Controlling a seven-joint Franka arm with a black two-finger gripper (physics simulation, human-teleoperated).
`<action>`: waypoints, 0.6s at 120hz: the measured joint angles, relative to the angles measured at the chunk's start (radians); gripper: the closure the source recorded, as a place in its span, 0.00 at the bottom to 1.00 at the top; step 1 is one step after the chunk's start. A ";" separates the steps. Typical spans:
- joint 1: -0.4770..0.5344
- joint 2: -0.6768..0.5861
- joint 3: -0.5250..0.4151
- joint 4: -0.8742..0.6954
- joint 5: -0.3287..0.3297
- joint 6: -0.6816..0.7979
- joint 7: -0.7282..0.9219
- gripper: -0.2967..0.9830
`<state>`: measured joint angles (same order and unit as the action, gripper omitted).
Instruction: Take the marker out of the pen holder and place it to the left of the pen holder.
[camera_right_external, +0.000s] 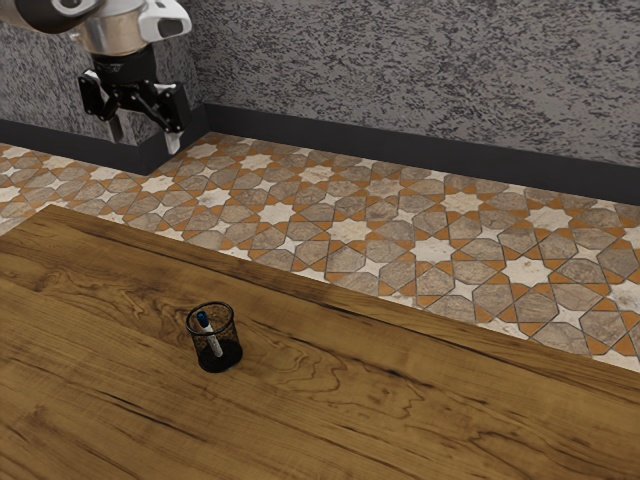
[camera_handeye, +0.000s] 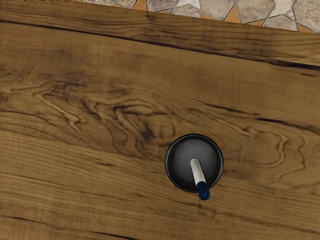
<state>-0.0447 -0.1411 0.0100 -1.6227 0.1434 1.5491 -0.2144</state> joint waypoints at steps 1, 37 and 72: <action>0.001 0.000 0.000 -0.001 0.000 0.001 0.000 0.23; 0.003 -0.035 -0.001 -0.137 -0.002 0.111 -0.012 0.23; -0.005 0.009 0.002 -0.469 -0.044 0.382 -0.060 0.23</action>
<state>-0.0498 -0.1320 0.0116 -2.0914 0.0998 1.9315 -0.2744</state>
